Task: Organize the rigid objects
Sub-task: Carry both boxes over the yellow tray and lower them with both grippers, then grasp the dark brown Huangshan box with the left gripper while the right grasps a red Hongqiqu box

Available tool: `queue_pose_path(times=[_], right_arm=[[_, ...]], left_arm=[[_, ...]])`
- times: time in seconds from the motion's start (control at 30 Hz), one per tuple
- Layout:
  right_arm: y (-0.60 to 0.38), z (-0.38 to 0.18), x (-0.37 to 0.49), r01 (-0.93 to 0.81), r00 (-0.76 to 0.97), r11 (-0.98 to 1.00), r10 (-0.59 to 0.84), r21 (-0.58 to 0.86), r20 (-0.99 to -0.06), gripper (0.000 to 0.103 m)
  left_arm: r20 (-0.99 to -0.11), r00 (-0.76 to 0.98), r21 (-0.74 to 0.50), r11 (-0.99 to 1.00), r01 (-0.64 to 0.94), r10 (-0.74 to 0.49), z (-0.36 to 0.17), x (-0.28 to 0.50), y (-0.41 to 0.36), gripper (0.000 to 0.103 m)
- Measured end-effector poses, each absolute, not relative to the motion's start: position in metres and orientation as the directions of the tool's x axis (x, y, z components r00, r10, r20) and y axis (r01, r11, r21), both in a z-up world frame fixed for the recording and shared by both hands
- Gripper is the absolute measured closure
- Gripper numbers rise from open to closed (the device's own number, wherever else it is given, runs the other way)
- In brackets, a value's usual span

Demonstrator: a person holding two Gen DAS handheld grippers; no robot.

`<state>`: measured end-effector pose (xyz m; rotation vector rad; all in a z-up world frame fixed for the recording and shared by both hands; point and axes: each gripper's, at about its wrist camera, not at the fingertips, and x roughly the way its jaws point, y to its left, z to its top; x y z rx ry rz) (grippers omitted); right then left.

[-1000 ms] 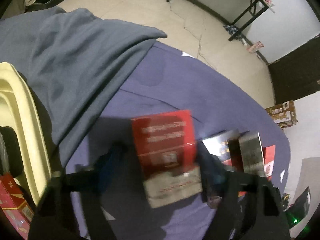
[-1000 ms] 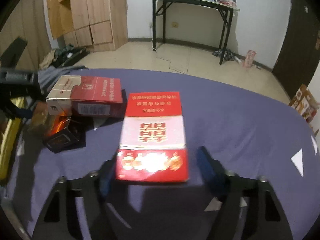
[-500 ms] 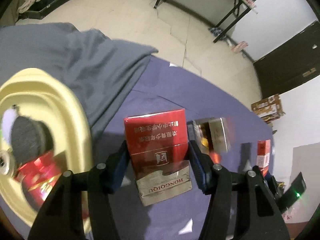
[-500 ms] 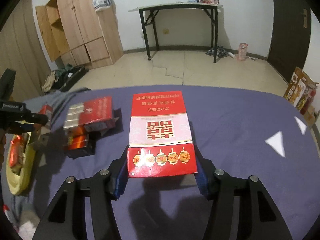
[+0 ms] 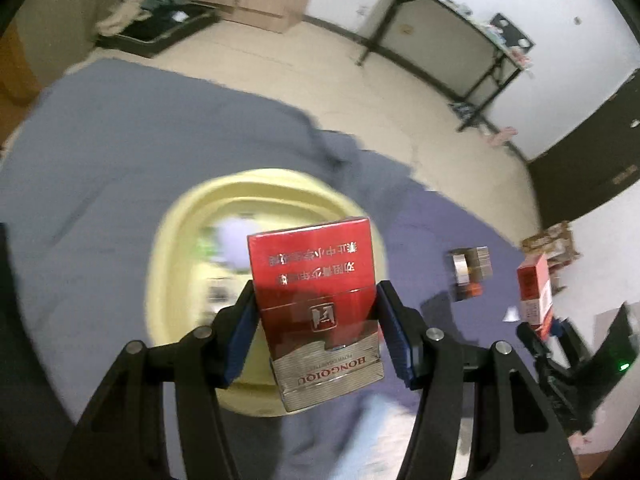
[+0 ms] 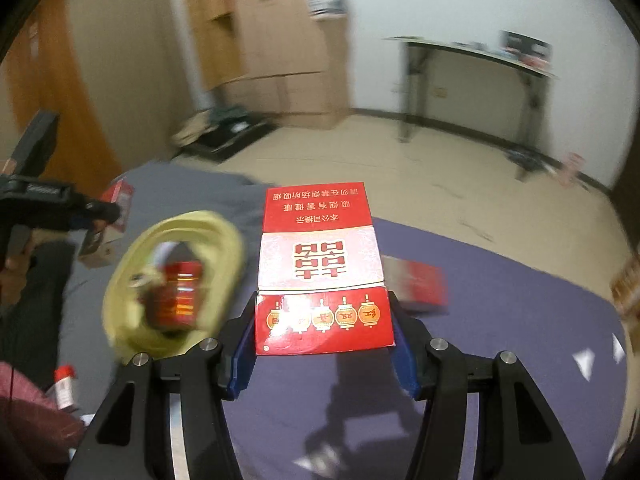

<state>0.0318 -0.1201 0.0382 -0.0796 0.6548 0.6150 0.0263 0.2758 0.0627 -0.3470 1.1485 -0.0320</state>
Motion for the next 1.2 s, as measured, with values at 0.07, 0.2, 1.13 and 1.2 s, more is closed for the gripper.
queue_pose_path(times=[0.07, 0.2, 1.13, 1.2], right_arm=[[-0.084, 0.042, 0.027, -0.61, 0.574, 0.784, 0.54, 0.12, -0.616, 0.047], [-0.006, 0.032, 0.02, -0.699, 0.488, 0.708, 0.575, 0.1, -0.657, 0.047], [0.015, 0.061, 0.067, -0.669, 0.539, 0.738, 0.559, 0.082, -0.631, 0.0], [-0.049, 0.053, 0.078, -0.577, 0.579, 0.809, 0.5, 0.11, -0.644, 0.0]], left_arm=[[-0.913, 0.38, -0.227, 0.96, -0.166, -0.15, 0.043, 0.019, 0.294, 0.044], [-0.941, 0.301, -0.201, 0.971, -0.128, -0.155, -0.008, 0.008, 0.298, 0.044], [-0.885, 0.429, -0.185, 0.982, 0.031, -0.18, 0.013, 0.012, 0.247, 0.0], [-0.886, 0.409, -0.208, 0.975, 0.072, -0.219, 0.022, 0.02, 0.219, 0.0]])
